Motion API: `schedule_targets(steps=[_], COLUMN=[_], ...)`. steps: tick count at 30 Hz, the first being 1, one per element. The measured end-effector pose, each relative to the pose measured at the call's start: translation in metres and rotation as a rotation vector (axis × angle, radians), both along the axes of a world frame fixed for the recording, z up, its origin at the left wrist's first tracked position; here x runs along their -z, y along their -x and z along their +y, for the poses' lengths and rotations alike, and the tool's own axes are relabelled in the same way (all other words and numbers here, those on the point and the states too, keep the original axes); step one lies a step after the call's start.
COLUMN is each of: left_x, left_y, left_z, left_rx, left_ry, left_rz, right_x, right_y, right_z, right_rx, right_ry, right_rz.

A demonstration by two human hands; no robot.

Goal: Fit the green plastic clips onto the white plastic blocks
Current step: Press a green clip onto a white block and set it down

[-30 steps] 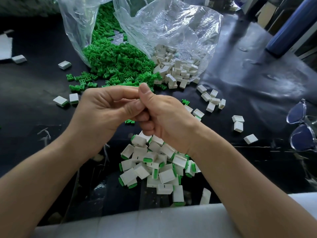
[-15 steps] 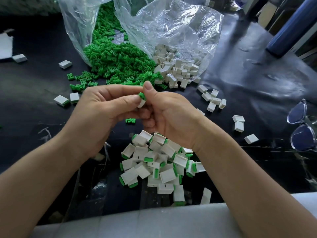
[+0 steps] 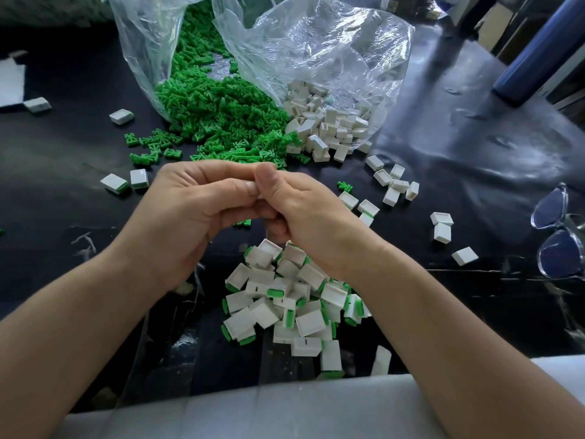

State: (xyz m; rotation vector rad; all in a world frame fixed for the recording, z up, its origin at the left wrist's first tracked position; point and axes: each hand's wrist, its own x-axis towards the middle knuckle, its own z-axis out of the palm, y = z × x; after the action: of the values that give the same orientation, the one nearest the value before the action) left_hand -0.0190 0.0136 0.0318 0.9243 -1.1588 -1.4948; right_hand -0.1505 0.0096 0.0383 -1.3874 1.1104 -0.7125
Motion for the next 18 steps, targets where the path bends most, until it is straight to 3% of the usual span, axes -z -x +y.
schedule_targets(steps=[10, 18], left_x=[0.0028, 0.0052], left_y=[0.0054, 0.0045], left_z=[0.0008, -0.0002], left_rx=[-0.063, -0.074], left_ry=[-0.027, -0.043], left_rz=[0.049, 0.069], right_x=[0.0020, 0.0043], right_y=[-0.0050, -0.0070], right_z=[0.0004, 0.0008], right_rx=[0.058, 0.095], right_ry=[0.106, 0.123], right_rz=[0.155, 0.121])
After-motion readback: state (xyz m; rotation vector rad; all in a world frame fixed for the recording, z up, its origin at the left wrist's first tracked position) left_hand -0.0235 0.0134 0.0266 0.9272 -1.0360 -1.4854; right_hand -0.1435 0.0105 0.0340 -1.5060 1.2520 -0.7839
